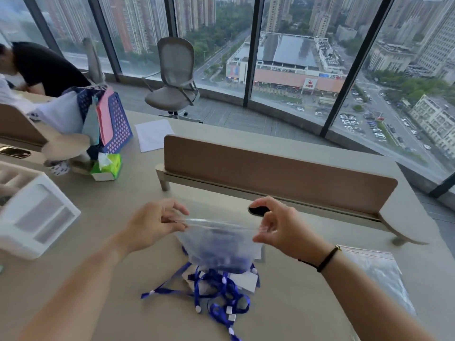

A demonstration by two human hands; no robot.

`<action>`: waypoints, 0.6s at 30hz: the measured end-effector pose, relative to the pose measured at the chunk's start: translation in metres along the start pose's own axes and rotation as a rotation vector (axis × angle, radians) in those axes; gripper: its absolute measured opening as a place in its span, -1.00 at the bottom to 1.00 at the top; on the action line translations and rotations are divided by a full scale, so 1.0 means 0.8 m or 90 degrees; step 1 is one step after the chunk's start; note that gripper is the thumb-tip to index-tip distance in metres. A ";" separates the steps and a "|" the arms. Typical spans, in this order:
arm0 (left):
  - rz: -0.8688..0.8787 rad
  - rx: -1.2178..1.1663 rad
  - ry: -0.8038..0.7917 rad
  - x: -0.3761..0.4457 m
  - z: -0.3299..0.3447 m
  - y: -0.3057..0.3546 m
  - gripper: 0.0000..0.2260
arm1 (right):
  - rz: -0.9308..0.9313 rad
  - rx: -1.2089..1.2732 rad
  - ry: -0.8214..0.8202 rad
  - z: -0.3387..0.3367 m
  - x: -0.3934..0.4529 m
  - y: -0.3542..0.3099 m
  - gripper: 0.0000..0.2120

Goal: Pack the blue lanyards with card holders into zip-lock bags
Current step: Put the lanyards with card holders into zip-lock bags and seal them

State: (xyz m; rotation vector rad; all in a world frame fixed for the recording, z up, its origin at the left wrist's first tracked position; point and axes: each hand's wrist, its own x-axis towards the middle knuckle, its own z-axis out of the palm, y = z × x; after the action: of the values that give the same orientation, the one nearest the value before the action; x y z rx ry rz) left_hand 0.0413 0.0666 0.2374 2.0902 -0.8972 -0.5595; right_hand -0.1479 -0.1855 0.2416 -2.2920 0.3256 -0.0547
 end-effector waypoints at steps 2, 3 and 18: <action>-0.016 -0.025 0.001 -0.004 -0.017 -0.019 -0.84 | -0.013 -0.020 -0.032 0.012 0.013 -0.016 -0.59; -0.023 -0.052 0.009 -0.007 -0.025 -0.030 -0.87 | -0.020 -0.016 -0.024 0.019 0.020 -0.023 -0.70; -0.139 -0.197 0.192 -0.043 -0.207 -0.230 -0.87 | 0.106 0.383 -0.214 0.240 0.159 -0.142 -0.90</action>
State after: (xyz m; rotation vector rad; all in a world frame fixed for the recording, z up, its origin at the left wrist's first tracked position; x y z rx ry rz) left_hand 0.1995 0.2551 0.1935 1.9300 -0.3862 -0.4467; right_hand 0.0266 -0.0058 0.1867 -1.6366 0.2762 0.2785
